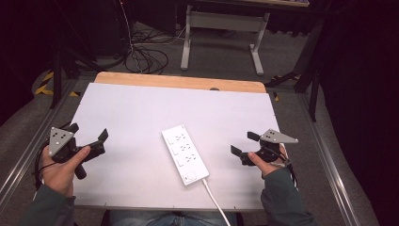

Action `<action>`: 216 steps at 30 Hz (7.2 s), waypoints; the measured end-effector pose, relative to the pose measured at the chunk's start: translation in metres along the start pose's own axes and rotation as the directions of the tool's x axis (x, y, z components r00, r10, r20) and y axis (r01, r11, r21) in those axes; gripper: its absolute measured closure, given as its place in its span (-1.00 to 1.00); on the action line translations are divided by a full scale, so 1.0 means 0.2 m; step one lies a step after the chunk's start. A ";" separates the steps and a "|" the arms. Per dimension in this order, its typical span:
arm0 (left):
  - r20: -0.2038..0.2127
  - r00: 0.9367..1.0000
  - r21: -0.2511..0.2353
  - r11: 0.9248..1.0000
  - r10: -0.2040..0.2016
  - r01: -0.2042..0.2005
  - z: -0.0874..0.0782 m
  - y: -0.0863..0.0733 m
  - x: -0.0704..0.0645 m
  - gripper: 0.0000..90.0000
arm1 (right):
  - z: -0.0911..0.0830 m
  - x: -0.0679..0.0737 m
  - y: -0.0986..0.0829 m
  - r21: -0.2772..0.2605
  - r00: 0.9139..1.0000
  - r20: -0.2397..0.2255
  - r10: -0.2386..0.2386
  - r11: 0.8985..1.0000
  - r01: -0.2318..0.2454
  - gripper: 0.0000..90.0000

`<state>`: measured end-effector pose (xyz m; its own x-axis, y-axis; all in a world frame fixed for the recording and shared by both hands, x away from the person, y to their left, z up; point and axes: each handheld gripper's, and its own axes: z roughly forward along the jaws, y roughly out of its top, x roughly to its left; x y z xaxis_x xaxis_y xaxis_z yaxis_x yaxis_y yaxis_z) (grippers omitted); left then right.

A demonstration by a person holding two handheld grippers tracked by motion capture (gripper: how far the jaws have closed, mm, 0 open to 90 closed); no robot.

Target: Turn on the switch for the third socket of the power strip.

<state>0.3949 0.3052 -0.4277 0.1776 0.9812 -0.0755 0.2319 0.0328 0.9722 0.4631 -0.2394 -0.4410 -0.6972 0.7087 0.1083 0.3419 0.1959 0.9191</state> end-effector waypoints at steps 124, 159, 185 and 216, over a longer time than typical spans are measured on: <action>-0.052 0.999 0.013 1.000 -0.011 0.012 -0.12 -0.03 0.06 -0.94 | 0.32 0.12 0.13 0.059 0.973 -0.149 -0.174 0.981 0.184 1.00; -0.057 0.998 0.017 1.000 -0.011 0.012 -0.14 -0.04 0.07 -0.94 | 0.46 0.20 0.18 0.078 0.955 -0.201 -0.220 0.968 0.239 1.00; -0.067 0.998 0.017 1.000 -0.009 0.011 -0.16 -0.05 0.08 -0.94 | 0.57 0.28 0.21 0.087 0.936 -0.248 -0.248 0.957 0.277 1.00; -0.074 0.997 0.027 1.000 0.001 0.001 -0.19 -0.06 0.10 -0.94 | 0.72 0.38 0.23 0.108 0.912 -0.302 -0.277 0.941 0.322 1.00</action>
<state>0.3595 0.3312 -0.4314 0.1062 0.9926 -0.0581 0.2581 0.0289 0.9657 0.5166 -0.0794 -0.4443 -0.9212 0.3870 -0.0415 0.1652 0.4853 0.8586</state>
